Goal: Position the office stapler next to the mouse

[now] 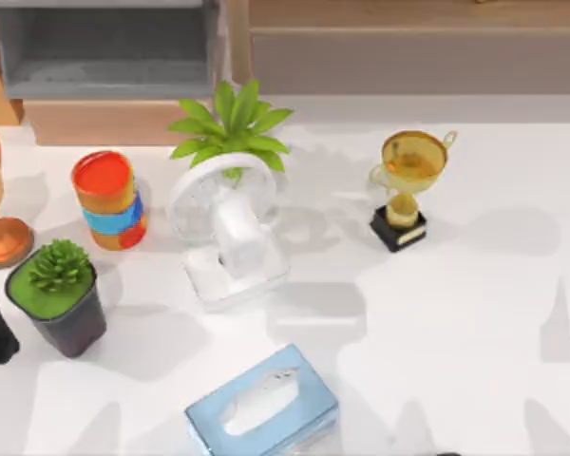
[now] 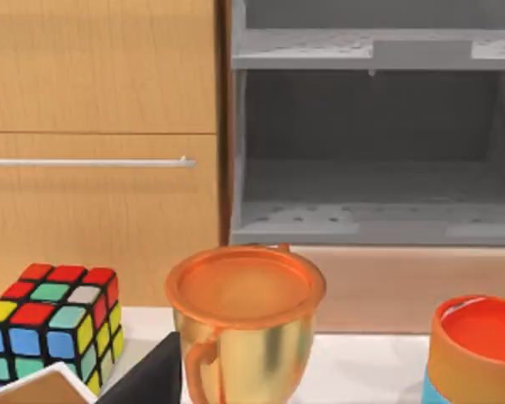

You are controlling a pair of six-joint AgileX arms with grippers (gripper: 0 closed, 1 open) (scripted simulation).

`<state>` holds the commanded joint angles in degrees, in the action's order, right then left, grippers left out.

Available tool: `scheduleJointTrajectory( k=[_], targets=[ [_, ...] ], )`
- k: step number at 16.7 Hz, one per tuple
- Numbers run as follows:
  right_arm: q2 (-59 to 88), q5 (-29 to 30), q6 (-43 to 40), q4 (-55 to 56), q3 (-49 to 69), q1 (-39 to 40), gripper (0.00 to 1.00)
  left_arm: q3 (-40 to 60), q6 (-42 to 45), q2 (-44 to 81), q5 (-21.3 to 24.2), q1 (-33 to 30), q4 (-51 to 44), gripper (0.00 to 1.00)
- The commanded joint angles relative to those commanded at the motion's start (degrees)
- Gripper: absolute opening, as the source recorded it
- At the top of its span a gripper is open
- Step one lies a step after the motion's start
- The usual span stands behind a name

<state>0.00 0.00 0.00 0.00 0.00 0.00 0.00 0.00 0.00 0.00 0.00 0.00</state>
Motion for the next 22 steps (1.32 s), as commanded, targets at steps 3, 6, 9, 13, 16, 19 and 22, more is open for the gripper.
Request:
scheduleJointTrajectory(
  k=[3, 6, 9, 13, 16, 19, 22],
  targets=[
    [0.47, -0.01, 0.04, -0.25, 0.32, -0.02, 1.0, 0.0, 0.0, 0.0, 0.0, 0.0, 0.0, 1.0],
    [5.08, -0.04, 0.46, -2.87, 3.58, -0.29, 1.0, 0.0, 0.0, 0.0, 0.0, 0.0, 0.0, 1.0],
    [13.88, -0.01, 1.17, -7.95, 10.08, -0.8, 1.0, 0.0, 0.0, 0.0, 0.0, 0.0, 0.0, 1.0],
    [28.59, 0.1, 2.04, -14.63, 19.62, -1.53, 1.0, 0.0, 0.0, 0.0, 0.0, 0.0, 0.0, 1.0],
    [37.5, 0.1, 2.6, -19.33, 25.92, -1.95, 1.0, 0.0, 0.0, 0.0, 0.0, 0.0, 0.0, 1.0],
    [46.72, 0.05, 3.17, -24.03, 32.38, -2.3, 1.0, 0.0, 0.0, 0.0, 0.0, 0.0, 0.0, 1.0],
    [55.88, -0.01, 3.74, -28.71, 38.84, -2.65, 1.0, 0.0, 0.0, 0.0, 0.0, 0.0, 0.0, 1.0]
  ],
)
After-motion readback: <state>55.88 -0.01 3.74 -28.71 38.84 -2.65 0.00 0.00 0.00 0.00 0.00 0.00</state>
